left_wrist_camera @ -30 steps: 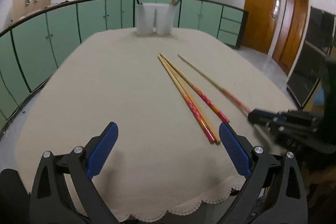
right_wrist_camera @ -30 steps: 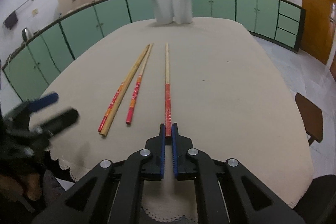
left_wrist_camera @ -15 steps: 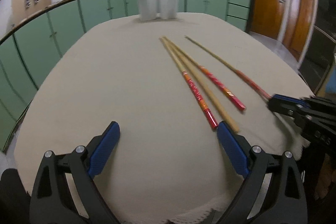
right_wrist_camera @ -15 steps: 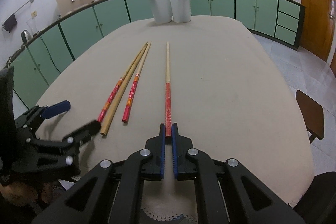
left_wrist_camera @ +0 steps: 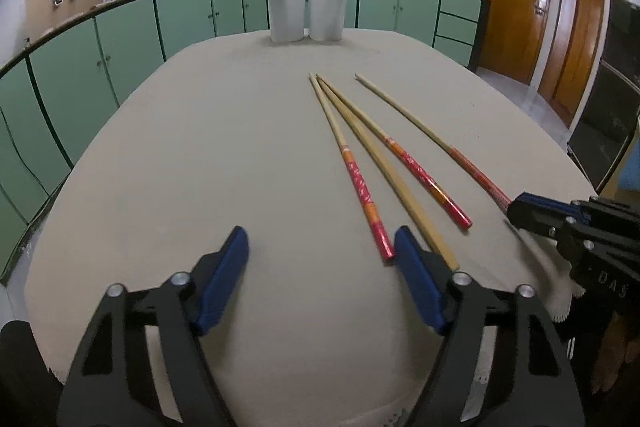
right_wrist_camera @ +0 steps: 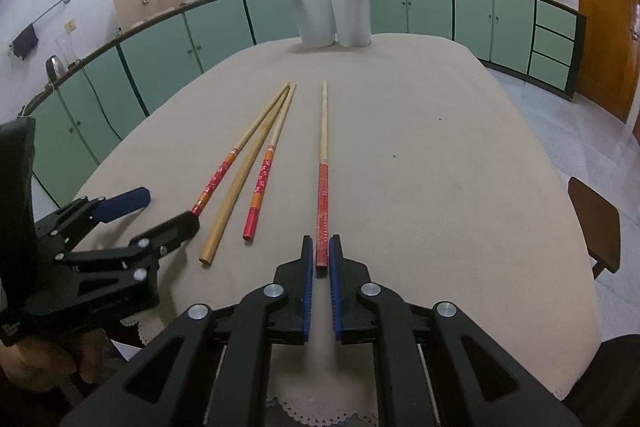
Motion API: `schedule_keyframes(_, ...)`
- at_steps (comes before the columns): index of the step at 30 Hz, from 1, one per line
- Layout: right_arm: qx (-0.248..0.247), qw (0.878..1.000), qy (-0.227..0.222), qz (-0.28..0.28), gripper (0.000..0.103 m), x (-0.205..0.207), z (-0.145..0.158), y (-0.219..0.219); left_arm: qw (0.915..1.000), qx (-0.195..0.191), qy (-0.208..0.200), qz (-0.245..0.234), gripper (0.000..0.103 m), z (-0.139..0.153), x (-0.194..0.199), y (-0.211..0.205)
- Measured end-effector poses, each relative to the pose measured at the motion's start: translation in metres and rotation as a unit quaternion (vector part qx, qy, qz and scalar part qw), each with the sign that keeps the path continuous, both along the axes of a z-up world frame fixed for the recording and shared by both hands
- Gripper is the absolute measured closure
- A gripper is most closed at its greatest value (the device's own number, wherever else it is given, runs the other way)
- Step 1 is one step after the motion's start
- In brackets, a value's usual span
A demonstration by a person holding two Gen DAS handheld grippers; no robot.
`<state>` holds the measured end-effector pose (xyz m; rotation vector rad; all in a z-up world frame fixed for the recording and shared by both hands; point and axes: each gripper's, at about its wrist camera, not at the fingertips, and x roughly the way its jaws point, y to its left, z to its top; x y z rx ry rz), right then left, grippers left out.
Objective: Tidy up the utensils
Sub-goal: 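Grasp a red-patterned chopstick with the right tool while the left tool grasps another red-patterned chopstick, then lift both red-patterned chopsticks and carry them toward the white holder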
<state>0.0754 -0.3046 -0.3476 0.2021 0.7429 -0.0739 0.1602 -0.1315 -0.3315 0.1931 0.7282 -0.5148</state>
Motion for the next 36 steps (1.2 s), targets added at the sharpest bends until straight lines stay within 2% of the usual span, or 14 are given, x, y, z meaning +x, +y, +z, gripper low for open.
schedule_keyframes(2,-0.003,1.000,-0.002,0.003,0.091,0.001,0.000,0.002,1.0000,-0.004,-0.003,0.002,0.042,0.000,0.002,-0.001)
schedule_keyframes(4,-0.007,1.000,-0.002,0.002,0.089,0.003,0.000,0.003,1.0000,-0.005,-0.007,0.002,0.058,0.000,0.002,-0.002)
schedule_keyframes(6,-0.009,1.000,0.002,0.000,0.088,0.005,-0.003,0.004,0.9999,-0.010,-0.009,0.010,0.083,0.001,0.004,0.000)
schedule_keyframes(8,-0.015,1.000,0.002,-0.003,0.088,0.007,-0.004,0.005,0.9995,-0.014,-0.011,0.026,0.096,0.000,0.006,0.005)
schedule_keyframes(13,-0.026,0.999,0.003,-0.039,0.096,0.008,-0.004,0.002,0.9960,-0.017,-0.016,0.086,0.097,0.000,0.013,0.024)
schedule_keyframes(17,-0.008,0.998,0.003,-0.061,0.097,0.004,-0.003,-0.007,0.9956,-0.013,-0.014,0.092,0.096,0.001,0.014,0.027)
schedule_keyframes(19,-0.003,0.999,0.003,-0.049,0.096,0.003,-0.003,-0.005,0.9963,-0.011,-0.014,0.084,0.084,0.002,0.012,0.026)
schedule_keyframes(20,-0.004,0.999,0.001,-0.048,0.094,0.003,-0.003,-0.006,0.9964,-0.008,-0.017,0.083,0.067,0.003,0.011,0.026)
schedule_keyframes(21,-0.006,0.999,0.000,-0.047,0.091,0.001,-0.002,-0.005,0.9963,-0.009,-0.020,0.083,0.058,0.004,0.009,0.027)
schedule_keyframes(24,-0.005,0.999,0.001,-0.045,0.087,-0.001,-0.003,-0.005,0.9966,-0.010,-0.016,0.080,0.057,0.003,0.011,0.029)
schedule_keyframes(26,-0.002,0.999,0.001,-0.045,0.086,-0.001,-0.005,-0.006,0.9967,-0.012,-0.008,0.080,0.060,0.000,0.016,0.031)
schedule_keyframes(29,-0.007,0.999,0.004,-0.043,0.088,0.002,-0.004,-0.005,0.9976,-0.015,-0.004,0.068,0.093,0.001,0.018,0.029)
schedule_keyframes(30,-0.006,0.999,0.005,-0.043,0.096,0.002,-0.004,-0.005,0.9978,-0.018,-0.001,0.064,0.097,0.002,0.018,0.029)
schedule_keyframes(36,0.012,0.999,-0.006,-0.049,0.097,-0.007,0.018,-0.012,0.9975,-0.027,0.006,0.065,0.098,0.029,0.014,0.035)
